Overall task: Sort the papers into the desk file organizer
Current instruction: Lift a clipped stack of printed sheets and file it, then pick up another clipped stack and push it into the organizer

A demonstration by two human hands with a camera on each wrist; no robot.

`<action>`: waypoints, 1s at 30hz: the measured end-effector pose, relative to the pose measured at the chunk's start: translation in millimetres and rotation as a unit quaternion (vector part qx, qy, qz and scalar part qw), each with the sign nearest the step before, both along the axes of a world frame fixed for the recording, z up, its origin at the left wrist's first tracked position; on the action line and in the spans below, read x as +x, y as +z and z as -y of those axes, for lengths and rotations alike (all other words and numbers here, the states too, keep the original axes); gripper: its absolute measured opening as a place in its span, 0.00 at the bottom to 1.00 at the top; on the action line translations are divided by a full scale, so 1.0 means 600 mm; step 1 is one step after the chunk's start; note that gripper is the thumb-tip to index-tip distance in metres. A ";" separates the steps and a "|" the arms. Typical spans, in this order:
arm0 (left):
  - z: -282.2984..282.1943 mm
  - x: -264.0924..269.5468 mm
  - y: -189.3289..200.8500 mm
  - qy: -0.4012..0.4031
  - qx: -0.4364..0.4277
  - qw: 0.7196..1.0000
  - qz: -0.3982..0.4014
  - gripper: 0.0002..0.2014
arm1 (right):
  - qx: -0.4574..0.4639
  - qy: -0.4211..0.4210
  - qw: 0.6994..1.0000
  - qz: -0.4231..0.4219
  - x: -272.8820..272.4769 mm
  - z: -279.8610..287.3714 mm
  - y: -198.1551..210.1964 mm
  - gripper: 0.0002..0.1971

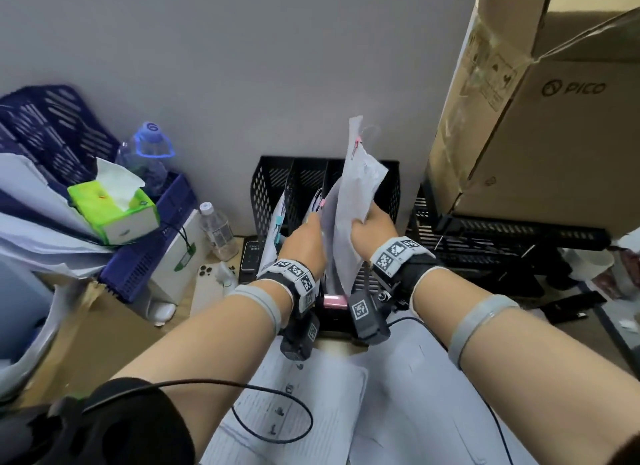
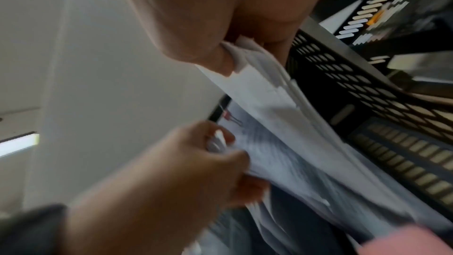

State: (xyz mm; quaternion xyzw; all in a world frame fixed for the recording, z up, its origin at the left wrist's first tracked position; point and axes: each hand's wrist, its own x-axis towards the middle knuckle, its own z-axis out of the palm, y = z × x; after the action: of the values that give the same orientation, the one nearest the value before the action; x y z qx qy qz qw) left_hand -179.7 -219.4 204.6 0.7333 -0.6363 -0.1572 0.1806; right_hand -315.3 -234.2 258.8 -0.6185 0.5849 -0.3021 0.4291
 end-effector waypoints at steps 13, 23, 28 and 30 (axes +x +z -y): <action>-0.004 -0.001 -0.015 -0.028 -0.023 0.999 -0.036 0.14 | 0.024 0.031 0.979 -0.199 0.015 0.025 -0.094 0.11; -0.092 0.055 -0.066 -0.042 -0.051 0.991 -0.120 0.10 | 0.274 0.100 0.955 -0.053 0.021 -0.064 -0.188 0.08; -0.181 0.131 -0.155 0.035 0.094 0.990 -0.101 0.14 | 0.252 0.254 0.913 -0.194 0.045 -0.124 -0.273 0.11; -0.223 0.173 -0.195 0.088 0.186 0.976 -0.072 0.09 | 0.227 0.280 0.892 -0.274 0.056 -0.140 -0.304 0.23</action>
State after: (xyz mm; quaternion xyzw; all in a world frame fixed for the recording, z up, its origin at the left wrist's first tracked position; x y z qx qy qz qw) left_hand -76.1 -85.5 87.3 0.7937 -0.5147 -0.3087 0.0996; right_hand -281.7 -150.4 76.2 -0.7004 0.5349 0.1532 0.4471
